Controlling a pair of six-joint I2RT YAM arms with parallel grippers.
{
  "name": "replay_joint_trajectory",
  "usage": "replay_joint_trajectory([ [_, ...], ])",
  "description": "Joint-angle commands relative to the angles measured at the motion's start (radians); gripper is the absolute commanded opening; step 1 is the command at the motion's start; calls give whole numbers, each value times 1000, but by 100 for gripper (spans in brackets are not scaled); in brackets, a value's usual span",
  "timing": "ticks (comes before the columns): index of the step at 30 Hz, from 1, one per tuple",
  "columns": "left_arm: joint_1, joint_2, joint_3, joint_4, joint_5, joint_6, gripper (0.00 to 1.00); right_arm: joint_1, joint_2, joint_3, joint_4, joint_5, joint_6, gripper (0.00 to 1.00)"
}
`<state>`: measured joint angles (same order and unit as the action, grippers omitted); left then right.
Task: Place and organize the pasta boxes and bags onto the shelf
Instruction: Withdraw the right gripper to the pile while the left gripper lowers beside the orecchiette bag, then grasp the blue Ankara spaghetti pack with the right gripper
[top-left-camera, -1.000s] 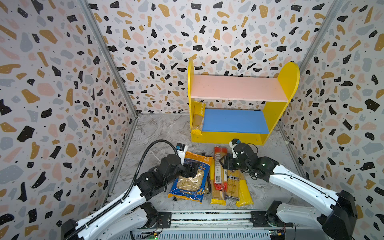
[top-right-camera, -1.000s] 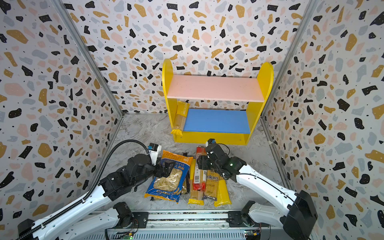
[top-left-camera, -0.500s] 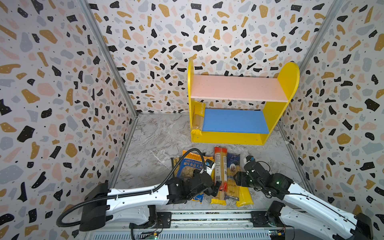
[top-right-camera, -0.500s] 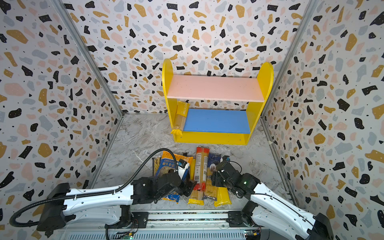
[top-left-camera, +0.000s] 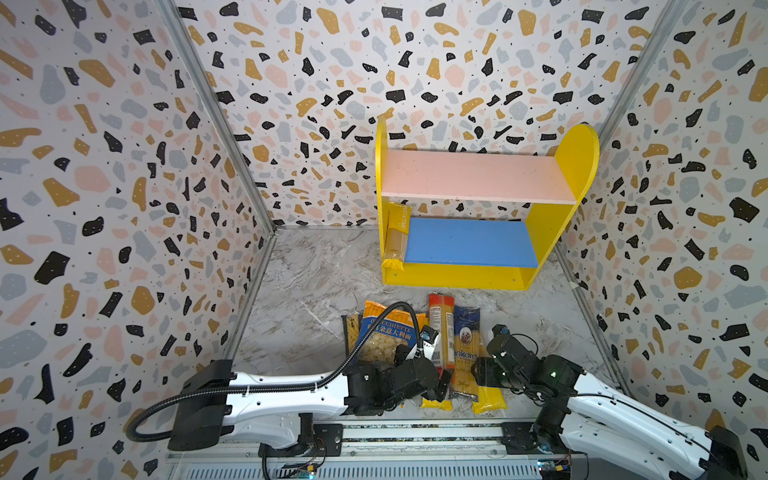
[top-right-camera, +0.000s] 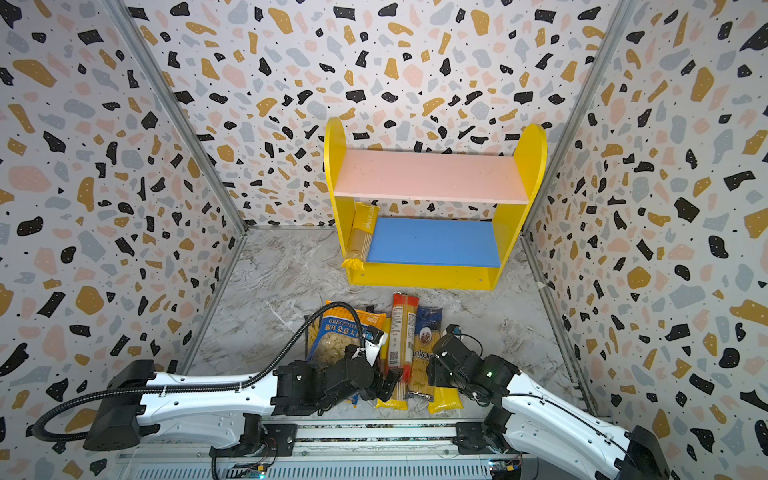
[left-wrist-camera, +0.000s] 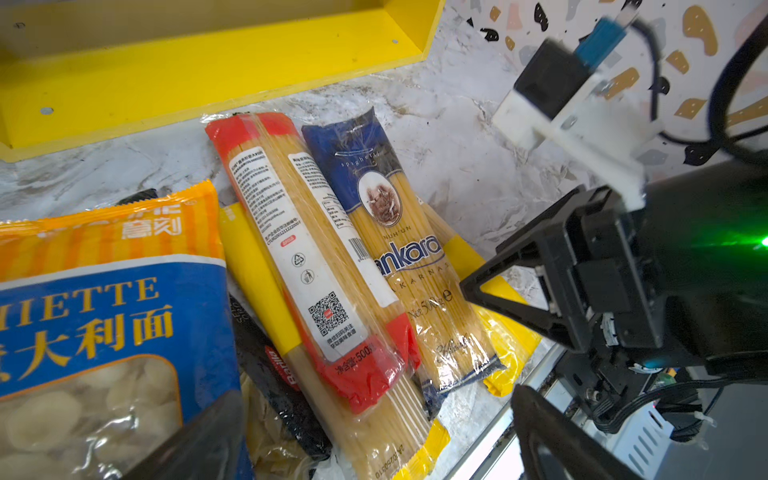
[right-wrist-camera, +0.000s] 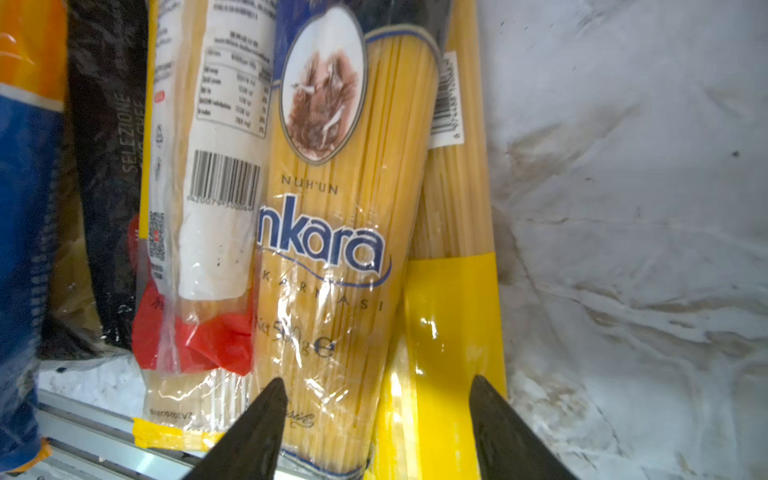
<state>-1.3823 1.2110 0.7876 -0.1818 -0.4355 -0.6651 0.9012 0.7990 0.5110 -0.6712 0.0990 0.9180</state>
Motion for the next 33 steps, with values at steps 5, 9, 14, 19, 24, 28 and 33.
replay_joint_trajectory([
  [5, -4, -123, -54, -38, -59, -14, 100, 145, 121, 7, 74, 50, 109, 72],
  [9, -4, -192, -70, -86, -84, -14, 100, 195, 213, 35, 80, 88, 138, 85],
  [14, -4, -284, -103, -136, -114, -21, 100, 224, 353, 73, 76, 130, 151, 87],
  [19, -4, -364, -133, -168, -134, -33, 100, 266, 511, 141, 34, 183, 173, 84],
  [24, -4, -415, -145, -199, -150, -34, 100, 275, 606, 181, 19, 206, 188, 81],
  [28, -4, -440, -147, -218, -154, -37, 100, 275, 627, 184, -1, 223, 200, 71],
  [33, -4, -466, -155, -234, -166, -39, 100, 274, 594, 182, -37, 234, 220, 49],
])
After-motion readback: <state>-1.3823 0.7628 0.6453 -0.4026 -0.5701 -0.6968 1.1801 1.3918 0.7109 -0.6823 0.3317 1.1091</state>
